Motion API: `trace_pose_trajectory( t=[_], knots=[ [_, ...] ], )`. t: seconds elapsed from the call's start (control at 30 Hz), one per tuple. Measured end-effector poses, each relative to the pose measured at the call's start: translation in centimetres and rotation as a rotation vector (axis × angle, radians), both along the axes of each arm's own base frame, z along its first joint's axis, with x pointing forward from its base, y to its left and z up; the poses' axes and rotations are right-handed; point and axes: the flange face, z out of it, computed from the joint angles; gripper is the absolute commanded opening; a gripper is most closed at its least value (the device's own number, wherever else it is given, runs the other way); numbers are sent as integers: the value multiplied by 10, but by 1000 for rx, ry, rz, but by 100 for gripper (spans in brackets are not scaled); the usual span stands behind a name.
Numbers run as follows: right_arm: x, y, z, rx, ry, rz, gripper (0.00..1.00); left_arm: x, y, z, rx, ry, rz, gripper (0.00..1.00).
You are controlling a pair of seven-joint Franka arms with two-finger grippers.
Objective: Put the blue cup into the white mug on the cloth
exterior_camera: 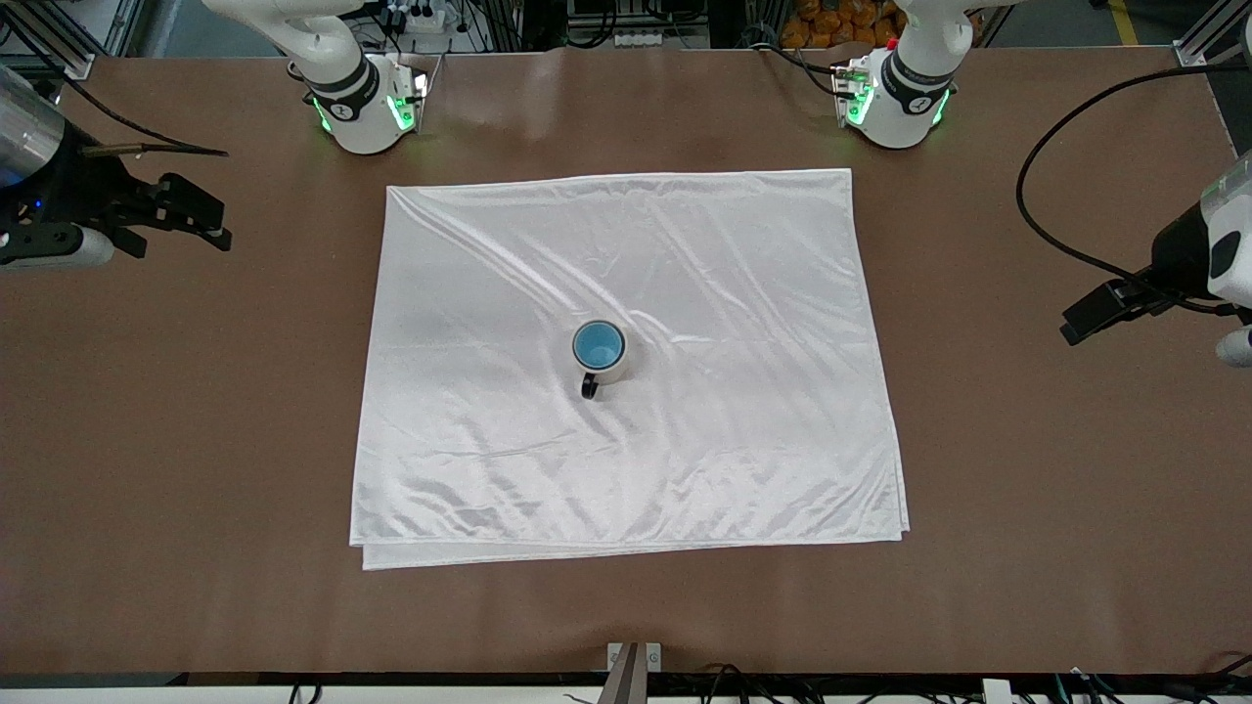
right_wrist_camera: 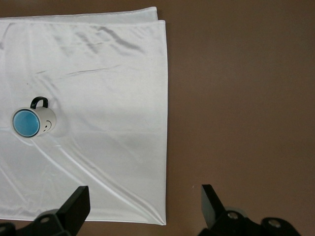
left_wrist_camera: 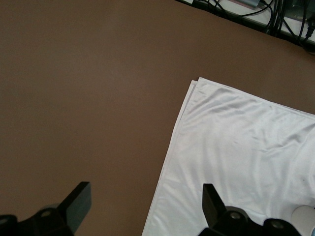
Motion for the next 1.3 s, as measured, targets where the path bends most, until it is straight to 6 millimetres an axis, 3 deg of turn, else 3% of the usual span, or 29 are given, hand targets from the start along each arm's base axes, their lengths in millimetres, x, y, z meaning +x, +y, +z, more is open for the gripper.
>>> trace_pose_trajectory(
  t=[0.5, 0.77, 1.3],
  knots=[
    [1, -1, -3, -1, 11, -1, 100, 1, 18, -8, 2, 19, -11, 100],
    [5, 0, -11, -1, 24, 0, 100, 2, 42, -11, 16, 27, -71, 100],
    [10, 1, -12, 0, 1, -1, 100, 7, 61, -44, 37, 48, -79, 100]
  ],
)
